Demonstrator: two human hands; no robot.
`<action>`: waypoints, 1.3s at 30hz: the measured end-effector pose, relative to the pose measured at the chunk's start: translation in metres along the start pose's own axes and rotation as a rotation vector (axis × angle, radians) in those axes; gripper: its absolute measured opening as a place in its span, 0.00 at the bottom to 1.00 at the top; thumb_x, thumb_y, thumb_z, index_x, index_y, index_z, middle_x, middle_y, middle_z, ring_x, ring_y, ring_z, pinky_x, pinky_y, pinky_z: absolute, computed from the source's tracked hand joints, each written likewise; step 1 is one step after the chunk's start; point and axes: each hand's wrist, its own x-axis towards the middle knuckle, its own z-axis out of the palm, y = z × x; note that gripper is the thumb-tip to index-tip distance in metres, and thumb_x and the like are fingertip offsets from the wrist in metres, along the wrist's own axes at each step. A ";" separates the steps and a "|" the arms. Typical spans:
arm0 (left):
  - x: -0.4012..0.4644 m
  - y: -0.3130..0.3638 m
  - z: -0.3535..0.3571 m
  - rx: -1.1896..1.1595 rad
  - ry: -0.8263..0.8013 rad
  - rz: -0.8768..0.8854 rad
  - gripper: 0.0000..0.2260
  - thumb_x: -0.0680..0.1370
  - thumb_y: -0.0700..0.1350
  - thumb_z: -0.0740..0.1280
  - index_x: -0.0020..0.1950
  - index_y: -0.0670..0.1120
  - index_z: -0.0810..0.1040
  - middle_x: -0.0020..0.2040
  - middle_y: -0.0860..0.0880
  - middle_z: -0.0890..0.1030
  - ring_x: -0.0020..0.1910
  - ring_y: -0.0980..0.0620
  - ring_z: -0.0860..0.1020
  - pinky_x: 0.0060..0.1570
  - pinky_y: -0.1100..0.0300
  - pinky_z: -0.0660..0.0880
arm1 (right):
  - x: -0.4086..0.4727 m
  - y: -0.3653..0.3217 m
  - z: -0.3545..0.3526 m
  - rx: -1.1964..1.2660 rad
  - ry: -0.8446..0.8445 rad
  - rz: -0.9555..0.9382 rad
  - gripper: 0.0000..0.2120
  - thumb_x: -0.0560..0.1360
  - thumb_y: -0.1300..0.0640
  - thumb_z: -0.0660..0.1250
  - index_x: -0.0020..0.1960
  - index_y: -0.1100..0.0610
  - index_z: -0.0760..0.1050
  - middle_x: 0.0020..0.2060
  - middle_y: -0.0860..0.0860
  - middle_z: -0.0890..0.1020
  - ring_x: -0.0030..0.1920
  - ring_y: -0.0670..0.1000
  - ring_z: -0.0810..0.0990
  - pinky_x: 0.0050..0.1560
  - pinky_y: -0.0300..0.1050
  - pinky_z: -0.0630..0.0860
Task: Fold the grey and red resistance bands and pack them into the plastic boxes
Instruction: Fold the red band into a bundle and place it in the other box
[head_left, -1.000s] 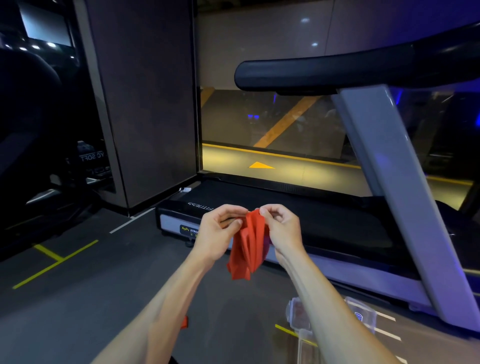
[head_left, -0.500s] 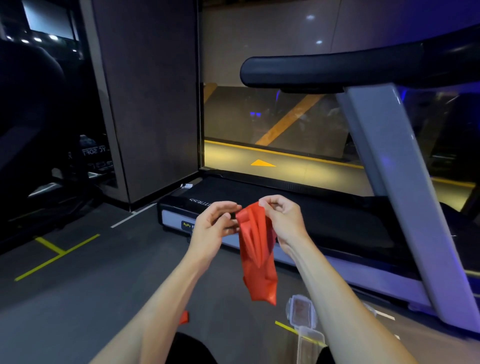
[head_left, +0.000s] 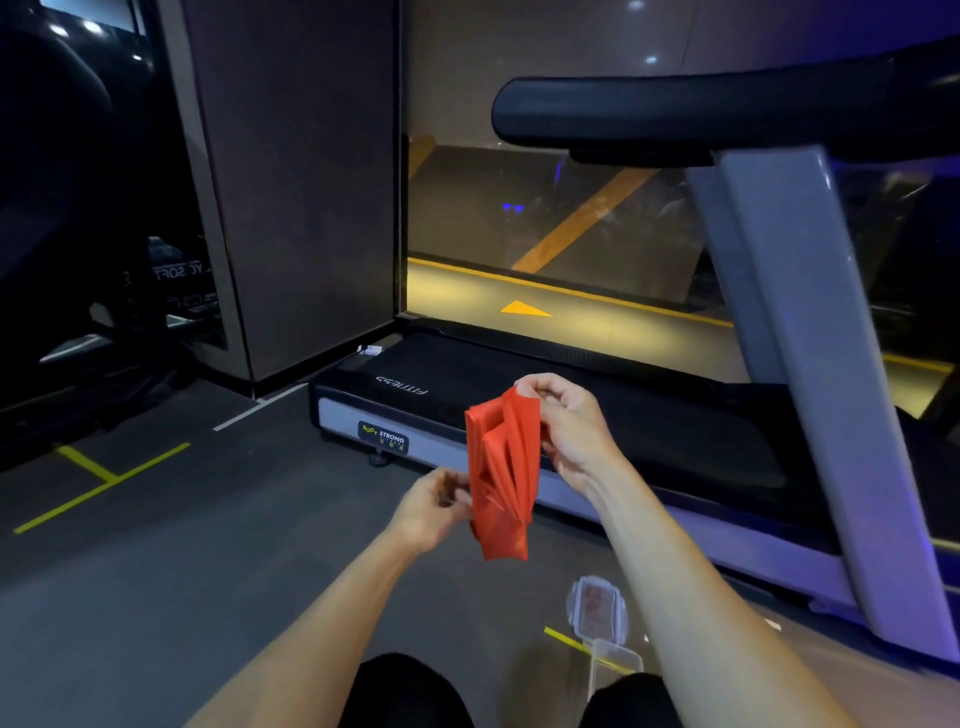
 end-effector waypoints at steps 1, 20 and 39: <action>0.005 -0.004 0.002 0.014 0.016 -0.016 0.09 0.79 0.31 0.66 0.49 0.45 0.75 0.38 0.51 0.78 0.29 0.65 0.75 0.31 0.72 0.70 | 0.004 0.005 0.000 0.007 -0.024 0.006 0.04 0.81 0.63 0.67 0.48 0.60 0.78 0.33 0.51 0.80 0.25 0.43 0.73 0.24 0.34 0.65; 0.080 -0.098 0.041 -0.005 -0.244 -0.431 0.06 0.83 0.45 0.67 0.58 0.51 0.74 0.49 0.50 0.82 0.41 0.53 0.81 0.36 0.58 0.80 | 0.088 0.130 -0.039 0.195 -0.067 0.208 0.08 0.80 0.69 0.65 0.47 0.59 0.78 0.39 0.53 0.81 0.34 0.48 0.79 0.33 0.40 0.77; 0.092 -0.151 0.039 -0.272 0.083 -0.516 0.09 0.78 0.37 0.73 0.57 0.38 0.79 0.40 0.40 0.84 0.26 0.48 0.81 0.22 0.56 0.77 | 0.106 0.181 -0.048 0.106 -0.071 0.243 0.06 0.79 0.67 0.67 0.45 0.60 0.79 0.37 0.53 0.84 0.36 0.47 0.81 0.40 0.38 0.79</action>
